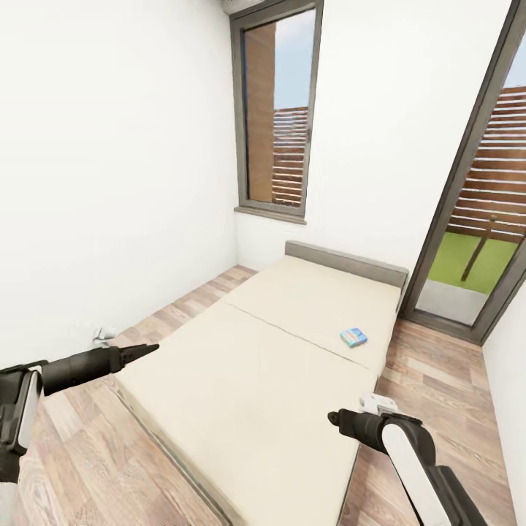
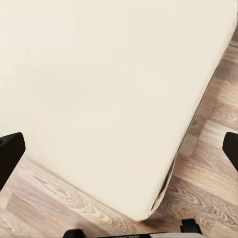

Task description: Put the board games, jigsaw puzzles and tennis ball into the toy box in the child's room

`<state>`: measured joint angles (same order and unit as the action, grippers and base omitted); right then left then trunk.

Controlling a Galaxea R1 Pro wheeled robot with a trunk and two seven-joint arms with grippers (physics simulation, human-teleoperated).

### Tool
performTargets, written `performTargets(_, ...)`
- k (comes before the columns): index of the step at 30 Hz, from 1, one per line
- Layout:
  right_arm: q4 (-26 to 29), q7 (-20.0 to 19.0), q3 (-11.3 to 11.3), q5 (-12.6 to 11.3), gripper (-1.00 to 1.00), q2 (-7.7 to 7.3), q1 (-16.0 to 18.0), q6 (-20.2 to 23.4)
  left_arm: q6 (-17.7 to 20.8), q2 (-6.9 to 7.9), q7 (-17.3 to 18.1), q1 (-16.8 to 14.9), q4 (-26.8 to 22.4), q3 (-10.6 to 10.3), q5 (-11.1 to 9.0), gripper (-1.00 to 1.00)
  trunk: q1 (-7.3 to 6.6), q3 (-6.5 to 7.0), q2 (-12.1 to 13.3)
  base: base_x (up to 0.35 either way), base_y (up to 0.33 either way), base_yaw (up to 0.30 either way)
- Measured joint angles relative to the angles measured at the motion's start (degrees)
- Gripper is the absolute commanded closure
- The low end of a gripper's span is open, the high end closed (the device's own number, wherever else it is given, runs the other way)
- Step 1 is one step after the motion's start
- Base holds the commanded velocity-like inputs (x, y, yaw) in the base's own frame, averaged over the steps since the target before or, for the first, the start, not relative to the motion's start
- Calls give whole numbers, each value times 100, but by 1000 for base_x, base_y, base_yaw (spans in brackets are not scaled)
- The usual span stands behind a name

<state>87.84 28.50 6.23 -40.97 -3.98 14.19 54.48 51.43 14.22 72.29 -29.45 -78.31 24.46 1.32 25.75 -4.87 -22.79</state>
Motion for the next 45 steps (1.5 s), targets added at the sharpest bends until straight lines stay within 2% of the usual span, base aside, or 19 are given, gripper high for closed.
performTargets(6, -7, -81, 0, -3, -100, -20, 0, 1, 10, -10, -96, 0, 5, -336, 34, -100, 0, 22, 0, 0, 0, 281)
performTargets(9, -9, -107, 0, -3, -100, -26, 0, 1, 11, -8, -104, 0, 8, -391, 38, -100, 0, 33, 0, 0, 0, 280)
performTargets(25, -38, -125, 8, -4, -100, -29, 0, 1, -16, -6, -44, 7, 27, -422, 7, -100, 0, 94, 1, -5, 0, 280)
performTargets(35, -53, -124, 14, 19, -100, -7, 0, 0, -17, -6, -38, 8, 28, -421, 3, -100, 1, 132, 0, -169, 0, 280)
performTargets(45, -60, -124, 13, 34, -100, -3, 0, 1, -16, -6, -35, 8, 27, -421, -12, -100, 0, 170, 1, -38, 0, 280)
